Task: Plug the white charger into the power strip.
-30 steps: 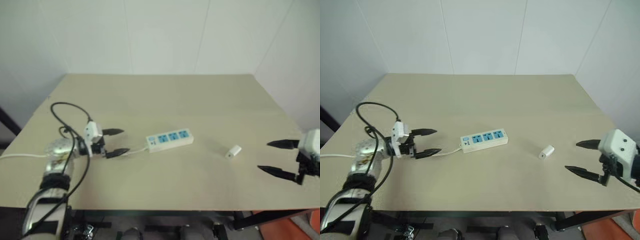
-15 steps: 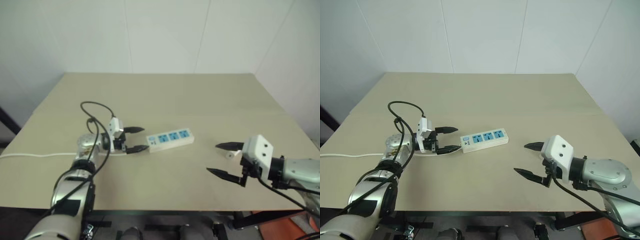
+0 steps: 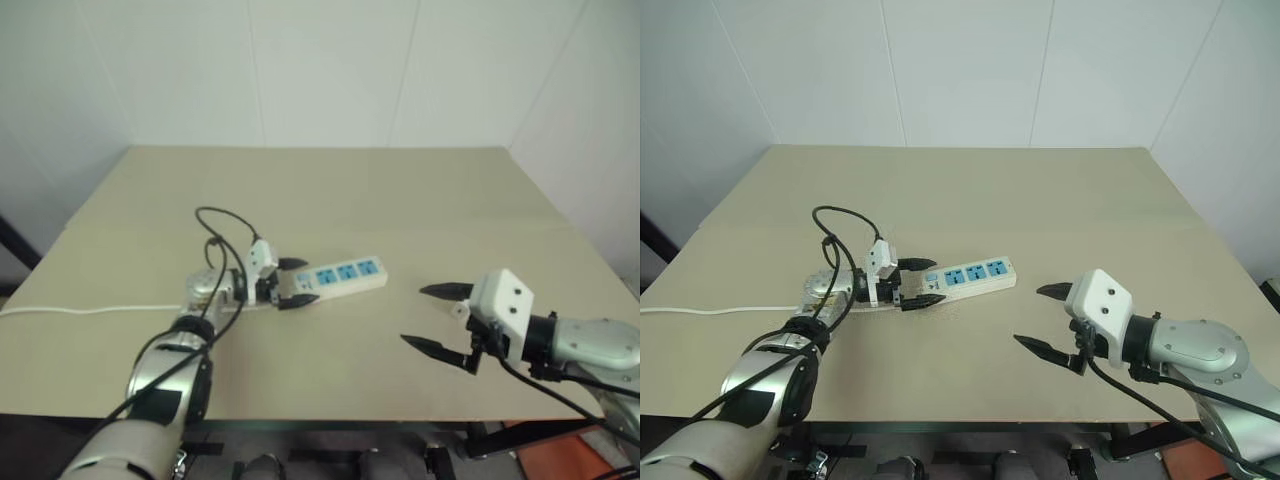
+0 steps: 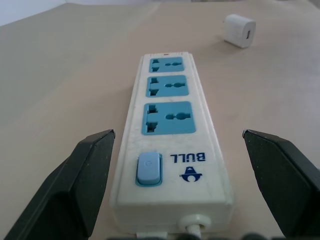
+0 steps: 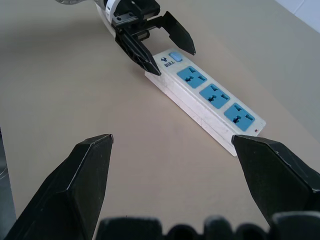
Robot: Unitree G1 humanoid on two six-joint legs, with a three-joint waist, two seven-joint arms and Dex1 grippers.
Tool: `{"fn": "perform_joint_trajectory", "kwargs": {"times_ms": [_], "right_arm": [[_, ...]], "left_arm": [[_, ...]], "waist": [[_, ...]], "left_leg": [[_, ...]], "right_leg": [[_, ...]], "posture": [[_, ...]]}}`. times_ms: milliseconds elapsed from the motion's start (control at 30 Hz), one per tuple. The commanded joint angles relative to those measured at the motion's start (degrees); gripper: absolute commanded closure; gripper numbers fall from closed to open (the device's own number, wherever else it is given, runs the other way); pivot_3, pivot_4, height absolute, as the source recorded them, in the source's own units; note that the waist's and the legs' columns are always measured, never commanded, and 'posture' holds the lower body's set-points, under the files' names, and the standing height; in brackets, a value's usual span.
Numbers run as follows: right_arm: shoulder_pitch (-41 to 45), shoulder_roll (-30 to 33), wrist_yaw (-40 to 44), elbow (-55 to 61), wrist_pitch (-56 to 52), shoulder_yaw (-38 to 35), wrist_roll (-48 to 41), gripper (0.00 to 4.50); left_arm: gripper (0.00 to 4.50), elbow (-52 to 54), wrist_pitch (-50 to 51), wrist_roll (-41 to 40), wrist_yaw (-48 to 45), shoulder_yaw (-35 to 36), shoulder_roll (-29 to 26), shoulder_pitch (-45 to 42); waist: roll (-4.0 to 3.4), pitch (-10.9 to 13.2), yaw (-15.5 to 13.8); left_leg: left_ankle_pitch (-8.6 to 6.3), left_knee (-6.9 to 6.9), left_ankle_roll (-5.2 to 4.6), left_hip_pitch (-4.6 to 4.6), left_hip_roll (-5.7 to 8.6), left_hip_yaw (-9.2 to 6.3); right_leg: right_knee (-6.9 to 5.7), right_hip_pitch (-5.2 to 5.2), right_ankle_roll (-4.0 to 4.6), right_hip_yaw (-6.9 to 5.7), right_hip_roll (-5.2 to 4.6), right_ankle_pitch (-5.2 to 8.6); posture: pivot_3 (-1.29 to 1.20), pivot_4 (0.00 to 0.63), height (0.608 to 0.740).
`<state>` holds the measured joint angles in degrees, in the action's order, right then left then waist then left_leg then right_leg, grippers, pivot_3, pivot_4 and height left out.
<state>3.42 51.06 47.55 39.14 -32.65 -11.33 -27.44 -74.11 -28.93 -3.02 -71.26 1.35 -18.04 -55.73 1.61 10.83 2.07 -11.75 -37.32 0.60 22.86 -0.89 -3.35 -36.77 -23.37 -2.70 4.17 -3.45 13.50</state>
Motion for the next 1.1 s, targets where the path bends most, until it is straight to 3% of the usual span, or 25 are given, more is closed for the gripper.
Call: {"fn": "perform_joint_trajectory", "kwargs": {"times_ms": [33, 233, 400, 633, 733, 867, 1100], "right_arm": [[-0.34, 0.2, -0.51, 1.99, -0.03, -1.23, -0.65, 0.0], [-0.53, 0.0, -1.3, 2.11, -0.03, 0.62, 0.55, 0.0], [-0.09, 0.28, -1.68, 2.06, -0.1, 1.17, 0.78, 0.0], [-1.22, 0.76, -2.01, 2.85, -0.37, 0.66, 1.1, 0.0], [-2.36, 0.71, -2.21, 3.03, -0.13, 0.57, 1.65, 0.0], [-2.42, 0.06, -2.49, 2.09, 0.51, 2.42, 2.82, 0.0], [-1.95, -0.58, -2.5, 0.19, 1.98, 5.32, 5.45, 0.0]], "left_arm": [[0.02, -0.49, -1.33, 2.48, 3.32, -0.53, -0.13, 0.2], [0.02, -1.13, 0.49, 3.82, 2.35, -0.41, 0.72, 0.53], [1.21, -0.86, -0.06, 4.61, 3.85, -0.53, 1.36, 0.49], [1.22, 1.9, -1.11, 6.58, 5.15, -2.19, 0.5, 1.13], [1.22, 5.33, 3.38, 7.84, 5.6, -4.13, -0.36, 1.59], [1.22, 21.82, 19.08, 0.72, 0.69, -2.86, 0.63, 5.61], [1.22, 51.96, 43.75, -1.61, 7.82, -3.99, -0.79, 17.95]], "waist": [[0.0, 0.0, 0.01], [0.0, 0.0, -0.04], [0.01, -0.01, -0.1], [0.02, -0.02, -0.95], [0.03, -0.02, -1.04], [0.03, -0.02, -0.92], [0.03, -0.02, -0.97]], "left_leg": [[0.0, 0.0, 0.0, 0.0, 0.0, 0.0], [0.0, 0.0, 0.0, 0.01, 0.0, 0.0], [0.0, 0.0, 0.0, -0.03, 0.01, 0.0], [0.0, -0.03, 0.0, -0.05, 0.01, 0.0], [0.0, -0.03, 0.0, -0.04, 0.01, 0.0], [0.0, -0.03, 0.0, -0.03, 0.0, 0.01], [0.0, -0.03, 0.0, -0.01, -0.02, 0.0]], "right_leg": [[0.0, 0.0, 0.0, 0.0, 0.0, 0.0], [0.01, 0.0, 0.0, 0.0, 0.0, 0.0], [0.0, 0.04, 0.0, 0.0, 0.0, 0.0], [0.01, 0.07, -0.03, 0.0, -0.01, -0.01], [0.02, 0.07, -0.03, -0.01, -0.01, -0.01], [0.0, 0.07, -0.03, 0.0, 0.0, -0.01], [0.01, 0.03, -0.02, 0.0, -0.01, -0.01]], "posture": [[0.0, 0.15, 0.74], [0.0, 0.15, 0.74], [0.0, 0.15, 0.74], [0.0, 0.15, 0.74], [0.0, 0.15, 0.74], [0.0, 0.15, 0.74], [0.0, 0.15, 0.74]]}}
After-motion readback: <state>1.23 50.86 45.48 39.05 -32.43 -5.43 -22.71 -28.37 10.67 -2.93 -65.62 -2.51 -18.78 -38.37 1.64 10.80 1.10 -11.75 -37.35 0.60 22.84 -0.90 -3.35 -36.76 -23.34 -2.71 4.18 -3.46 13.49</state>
